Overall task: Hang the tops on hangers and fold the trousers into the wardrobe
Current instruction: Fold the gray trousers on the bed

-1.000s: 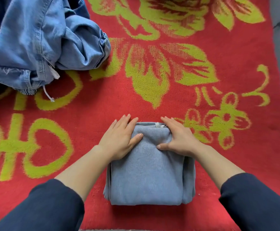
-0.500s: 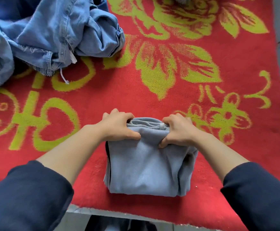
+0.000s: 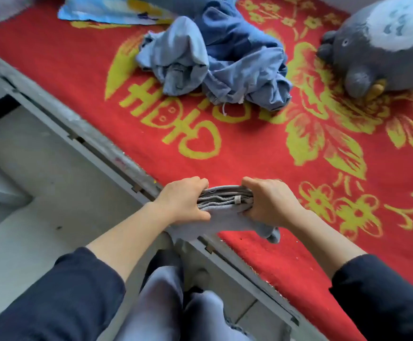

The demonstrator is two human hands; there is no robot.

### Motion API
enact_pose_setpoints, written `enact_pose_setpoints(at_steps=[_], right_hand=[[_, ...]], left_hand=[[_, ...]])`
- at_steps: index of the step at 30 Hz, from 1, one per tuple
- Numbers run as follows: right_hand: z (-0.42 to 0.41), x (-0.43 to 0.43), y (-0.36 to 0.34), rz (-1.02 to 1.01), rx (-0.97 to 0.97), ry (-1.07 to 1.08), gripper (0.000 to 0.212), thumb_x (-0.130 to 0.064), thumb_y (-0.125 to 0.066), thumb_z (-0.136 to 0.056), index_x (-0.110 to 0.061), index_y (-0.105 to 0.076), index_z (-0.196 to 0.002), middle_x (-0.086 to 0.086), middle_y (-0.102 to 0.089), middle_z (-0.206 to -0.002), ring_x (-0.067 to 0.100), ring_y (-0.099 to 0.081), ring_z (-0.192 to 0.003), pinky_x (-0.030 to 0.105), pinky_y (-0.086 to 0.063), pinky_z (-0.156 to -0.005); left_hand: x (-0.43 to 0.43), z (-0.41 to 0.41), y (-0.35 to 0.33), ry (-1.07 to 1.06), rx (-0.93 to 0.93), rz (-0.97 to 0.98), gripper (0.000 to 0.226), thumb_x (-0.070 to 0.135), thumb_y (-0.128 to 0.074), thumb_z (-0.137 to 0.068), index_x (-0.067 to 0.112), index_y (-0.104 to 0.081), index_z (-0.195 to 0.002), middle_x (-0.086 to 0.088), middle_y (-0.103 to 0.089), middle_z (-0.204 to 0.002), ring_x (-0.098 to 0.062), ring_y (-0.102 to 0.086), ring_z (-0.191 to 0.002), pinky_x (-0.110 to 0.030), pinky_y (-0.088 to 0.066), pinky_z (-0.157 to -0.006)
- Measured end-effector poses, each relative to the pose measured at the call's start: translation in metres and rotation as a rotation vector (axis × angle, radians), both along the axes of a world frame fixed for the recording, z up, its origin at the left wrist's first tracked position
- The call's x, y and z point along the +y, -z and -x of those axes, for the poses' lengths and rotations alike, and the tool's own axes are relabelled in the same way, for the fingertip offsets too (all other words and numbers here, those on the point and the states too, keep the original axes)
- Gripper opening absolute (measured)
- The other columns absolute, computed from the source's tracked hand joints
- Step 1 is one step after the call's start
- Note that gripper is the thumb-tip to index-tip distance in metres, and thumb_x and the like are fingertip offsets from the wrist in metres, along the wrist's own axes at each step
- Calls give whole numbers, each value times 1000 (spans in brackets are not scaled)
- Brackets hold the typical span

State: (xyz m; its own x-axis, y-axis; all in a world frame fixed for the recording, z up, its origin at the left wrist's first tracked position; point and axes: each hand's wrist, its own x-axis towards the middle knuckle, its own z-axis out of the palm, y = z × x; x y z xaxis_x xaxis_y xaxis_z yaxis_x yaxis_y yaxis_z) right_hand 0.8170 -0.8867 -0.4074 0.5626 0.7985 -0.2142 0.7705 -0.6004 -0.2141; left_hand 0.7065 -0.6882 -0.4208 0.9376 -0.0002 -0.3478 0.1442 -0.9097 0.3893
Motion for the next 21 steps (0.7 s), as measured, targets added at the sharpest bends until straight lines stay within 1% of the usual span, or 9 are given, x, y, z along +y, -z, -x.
enact_pose_setpoints(at_steps=[2,5,7,10,13,16,18,20,21], right_hand=[[23,42,-22,3,19,-77,29,-29,-62,-63,-25,-39,-81,-5,-45,-60,34,-55,-64,32,-35,-50],[69,114,-45,-40,58,-217,31,-34,-64,-68,-27,-36,-80,-7,-47,-63,32,-55,-67,31,-33,-52],[105,166,-55,-69,93,-310,30,-39,-62,-67,-27,-36,-78,-8,-48,-64,29,-55,-67,30,-33,-52],[163,248,-62,-90,99,-464,33,-48,-59,-64,-25,-41,-80,-5,-55,-69,30,-59,-71,29,-32,-55],[230,331,-61,-62,71,-606,42,-52,-65,-62,-23,-47,-87,-2,-64,-80,29,-62,-78,29,-33,-58],[302,414,-57,-18,100,-701,48,-55,-69,-61,-24,-46,-89,-2,-67,-84,31,-62,-83,30,-36,-59],[352,464,-56,-9,132,-756,50,-56,-71,-61,-24,-47,-91,-1,-67,-86,31,-62,-83,30,-36,-60],[404,513,-55,-18,136,-819,51,-57,-71,-62,-26,-48,-95,-2,-68,-90,30,-62,-85,30,-36,-61],[428,535,-56,-28,125,-848,51,-57,-70,-63,-26,-48,-96,-2,-68,-92,30,-62,-87,30,-36,-62]], left_hand=[[32,41,-24,-122,-9,-7,39,46,-64,-68,24,-41,-90,7,-47,-87,-17,-46,-81,-31,-34,-61],[87,112,-54,-268,-31,-61,41,49,-64,-66,25,-44,-92,8,-49,-90,-17,-51,-86,-30,-36,-61],[124,164,-66,-375,-35,-89,40,50,-66,-65,28,-41,-88,10,-46,-88,-16,-51,-87,-30,-34,-61],[178,246,-73,-545,-35,-85,40,48,-68,-65,26,-44,-88,6,-51,-91,-20,-54,-90,-31,-38,-62],[230,329,-75,-679,-25,-75,40,46,-68,-65,23,-49,-91,3,-54,-95,-24,-56,-90,-31,-38,-64],[287,412,-79,-767,-5,-103,38,48,-65,-65,26,-47,-89,5,-55,-96,-23,-57,-89,-32,-38,-63],[323,466,-81,-814,12,-139,37,48,-64,-67,27,-43,-88,5,-55,-96,-23,-57,-89,-31,-35,-62],[359,521,-83,-883,23,-170,38,48,-64,-67,27,-44,-92,7,-55,-99,-23,-58,-91,-30,-34,-62],[375,545,-86,-916,30,-185,41,48,-64,-68,27,-46,-96,7,-55,-102,-23,-58,-93,-31,-37,-63]])
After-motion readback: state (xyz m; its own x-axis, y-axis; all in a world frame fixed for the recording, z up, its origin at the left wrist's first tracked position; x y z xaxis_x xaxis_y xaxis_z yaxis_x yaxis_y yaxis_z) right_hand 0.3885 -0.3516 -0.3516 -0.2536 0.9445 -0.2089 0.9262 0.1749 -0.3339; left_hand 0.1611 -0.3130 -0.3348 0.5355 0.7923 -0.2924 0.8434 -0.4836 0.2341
